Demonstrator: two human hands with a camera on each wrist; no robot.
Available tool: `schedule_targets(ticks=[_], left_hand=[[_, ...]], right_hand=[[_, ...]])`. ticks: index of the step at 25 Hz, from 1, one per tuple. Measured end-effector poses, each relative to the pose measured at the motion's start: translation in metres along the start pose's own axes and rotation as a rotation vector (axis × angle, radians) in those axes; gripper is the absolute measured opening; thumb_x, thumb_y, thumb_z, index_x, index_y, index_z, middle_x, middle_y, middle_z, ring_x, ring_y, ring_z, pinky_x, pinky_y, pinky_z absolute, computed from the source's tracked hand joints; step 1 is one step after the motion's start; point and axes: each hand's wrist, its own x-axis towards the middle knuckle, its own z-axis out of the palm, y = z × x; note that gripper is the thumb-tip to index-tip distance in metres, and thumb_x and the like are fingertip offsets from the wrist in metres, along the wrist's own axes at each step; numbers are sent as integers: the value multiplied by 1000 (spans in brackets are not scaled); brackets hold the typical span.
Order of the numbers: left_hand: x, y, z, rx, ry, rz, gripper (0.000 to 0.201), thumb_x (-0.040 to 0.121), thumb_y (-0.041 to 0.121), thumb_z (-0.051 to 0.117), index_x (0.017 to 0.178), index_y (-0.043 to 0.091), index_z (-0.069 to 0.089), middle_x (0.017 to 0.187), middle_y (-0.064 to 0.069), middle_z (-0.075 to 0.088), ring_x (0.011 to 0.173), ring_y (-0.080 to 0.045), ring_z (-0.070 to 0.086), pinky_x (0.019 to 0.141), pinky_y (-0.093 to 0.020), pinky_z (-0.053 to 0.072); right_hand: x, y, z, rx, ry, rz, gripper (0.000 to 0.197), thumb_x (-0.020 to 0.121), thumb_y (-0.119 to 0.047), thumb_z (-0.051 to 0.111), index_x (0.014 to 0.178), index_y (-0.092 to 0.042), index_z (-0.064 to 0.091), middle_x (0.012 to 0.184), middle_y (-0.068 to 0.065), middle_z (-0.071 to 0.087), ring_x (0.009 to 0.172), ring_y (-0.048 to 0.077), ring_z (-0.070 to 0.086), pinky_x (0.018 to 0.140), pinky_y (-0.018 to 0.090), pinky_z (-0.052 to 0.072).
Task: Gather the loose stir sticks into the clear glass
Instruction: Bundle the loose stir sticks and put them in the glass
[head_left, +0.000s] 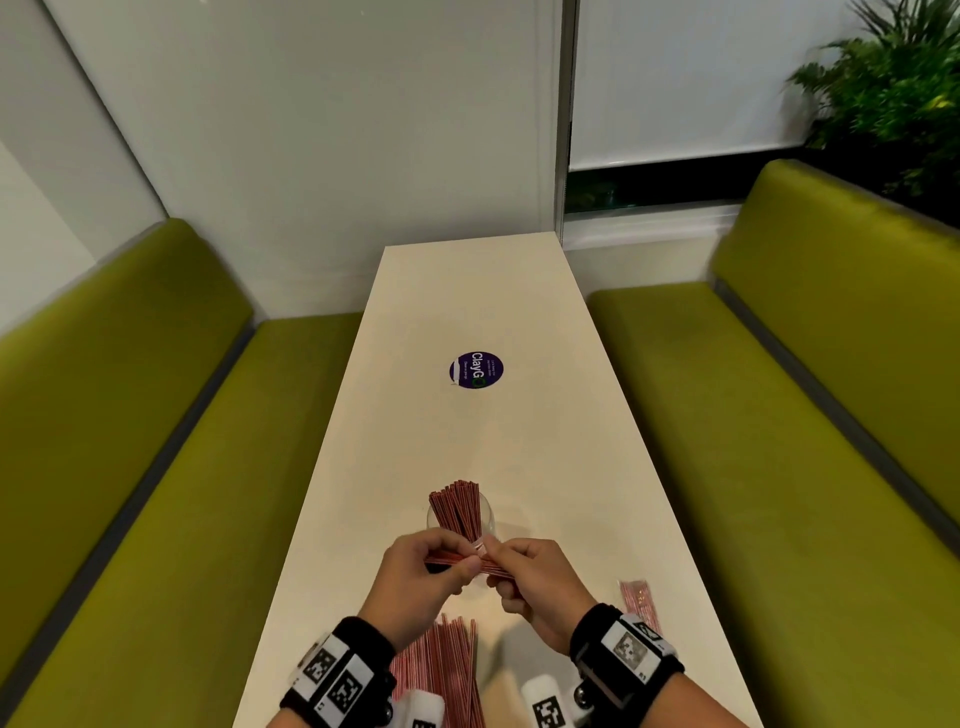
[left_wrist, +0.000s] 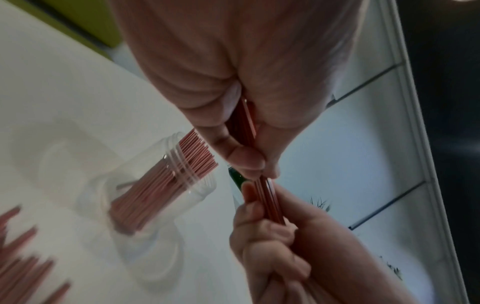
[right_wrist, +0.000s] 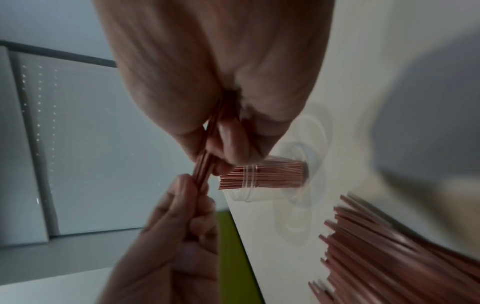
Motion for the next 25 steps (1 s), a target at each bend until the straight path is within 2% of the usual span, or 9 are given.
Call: schedule_targets(ticks=[2,4,6,8,13,15,17,21,25], left_hand=[[13,14,-10,187,-29,32,7,83,11,77,79,17,74,74,-1,76,67,-7,69,65,-22,55],[32,28,-23,374,18,85,8,83,14,77,79,20,74,76,4,76,70,-2,69,67,-17,54],[54,37,-37,533,56,98,7,85,15,76,80,19,72,81,7,73,77,-5,68,70,-15,52],[73,40,-43,727,30,83,5,87,14,72,84,18,72,87,3,71,82,-11,66,73,-19,52],[98,20,-18,1084,-268,54,11,87,12,59,89,12,70,92,-2,65,88,-22,62,77,-30,52],[100,11,-6,1153,-333,57,10,85,14,58,90,11,67,96,-5,64,88,-25,62,76,-33,51],[100,6,-2,1183,-303,91,13,84,21,62,95,14,64,99,-2,59,89,-25,60,76,-35,51],[94,-4,-11,1228,-143,241,41,78,45,70,115,31,60,109,8,59,99,-21,58,76,-33,50],[87,-14,-17,1074,5,397,50,77,41,74,124,29,59,116,8,66,104,-22,59,81,-33,48]], right_hand=[[6,4,-3,-3,53,17,34,99,-30,59,83,-2,71,62,7,57,49,13,42,45,23,33],[12,7,-10,-37,129,21,35,101,-32,54,92,-2,68,69,7,58,55,15,46,49,25,37],[16,8,-18,-136,182,30,31,101,-31,50,94,-5,67,76,7,59,64,17,49,52,25,39],[17,9,-25,-190,204,51,26,98,-26,51,93,-8,67,80,6,61,70,19,50,56,27,40],[12,10,-28,-247,181,95,18,94,-21,53,94,-10,67,85,5,63,75,20,52,59,28,42],[9,10,-29,-262,168,100,17,94,-21,54,95,-10,67,85,5,63,75,19,51,58,27,42],[7,9,-29,-285,166,102,16,94,-21,54,94,-10,67,85,4,63,74,19,51,57,26,41],[3,6,-31,-289,169,79,16,93,-22,54,92,-12,67,84,4,63,74,18,51,55,24,41],[0,4,-27,-281,152,59,16,93,-26,56,90,-13,66,83,2,63,74,17,52,55,25,42]])
